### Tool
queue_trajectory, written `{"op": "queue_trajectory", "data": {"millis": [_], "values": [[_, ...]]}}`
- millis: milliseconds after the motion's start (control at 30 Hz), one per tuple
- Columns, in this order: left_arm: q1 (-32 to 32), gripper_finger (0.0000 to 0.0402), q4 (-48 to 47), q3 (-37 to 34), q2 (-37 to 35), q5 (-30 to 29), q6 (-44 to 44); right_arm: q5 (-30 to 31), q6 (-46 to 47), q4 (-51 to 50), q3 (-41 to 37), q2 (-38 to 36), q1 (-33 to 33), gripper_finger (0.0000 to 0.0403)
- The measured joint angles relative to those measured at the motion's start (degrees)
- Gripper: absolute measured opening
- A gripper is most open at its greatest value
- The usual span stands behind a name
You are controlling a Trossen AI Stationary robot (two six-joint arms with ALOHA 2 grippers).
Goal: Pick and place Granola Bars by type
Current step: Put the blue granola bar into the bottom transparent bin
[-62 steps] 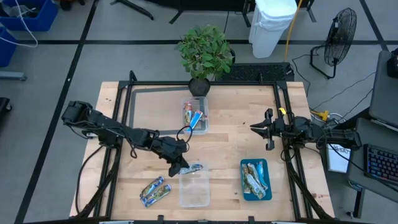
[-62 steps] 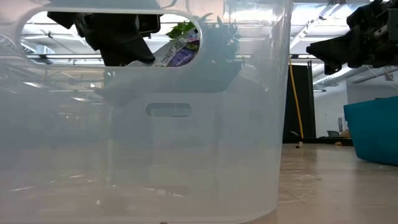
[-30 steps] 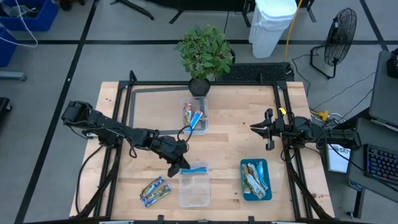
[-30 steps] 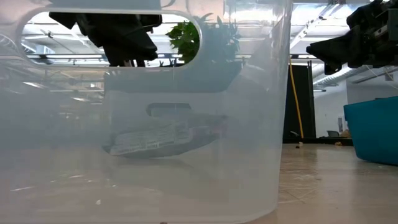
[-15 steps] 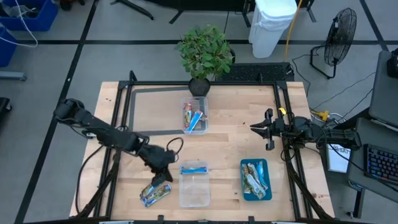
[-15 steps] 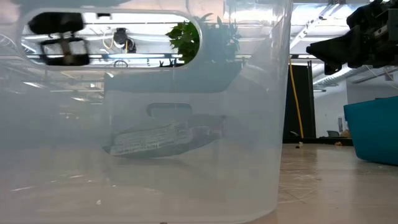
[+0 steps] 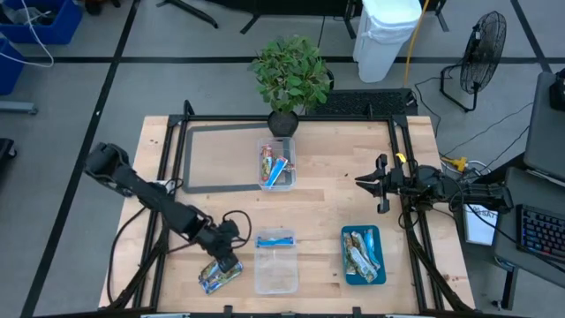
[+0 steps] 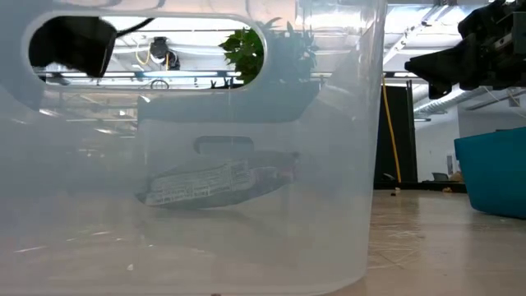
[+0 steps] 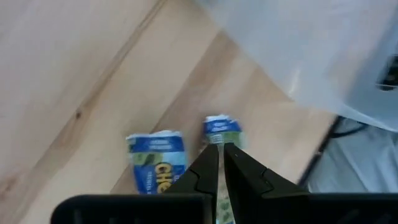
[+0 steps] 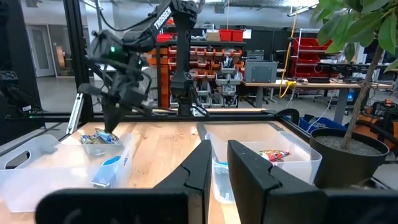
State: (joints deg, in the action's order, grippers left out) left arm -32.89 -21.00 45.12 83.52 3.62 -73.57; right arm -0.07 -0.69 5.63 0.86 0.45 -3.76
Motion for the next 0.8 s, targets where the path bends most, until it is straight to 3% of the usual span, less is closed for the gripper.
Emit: {"op": "queue_trajectory", "data": {"millis": [233, 567, 800], "values": [[0.2, 0.0038, -4.9, 0.0, 3.9, 3.4, -6.1, 0.0, 0.0, 0.1, 0.0, 0.0, 0.0, 0.0044], [0.4, 0.0138, -3.9, 0.0, 4.8, 6.9, -6.3, 0.0, 0.0, 0.1, 0.0, 0.0, 0.0, 0.0045], [0.5, 0.0158, -0.8, 0.0, 4.7, 10.2, -6.8, 0.0, 0.0, 0.1, 0.0, 0.0, 0.0, 0.0045]]}}
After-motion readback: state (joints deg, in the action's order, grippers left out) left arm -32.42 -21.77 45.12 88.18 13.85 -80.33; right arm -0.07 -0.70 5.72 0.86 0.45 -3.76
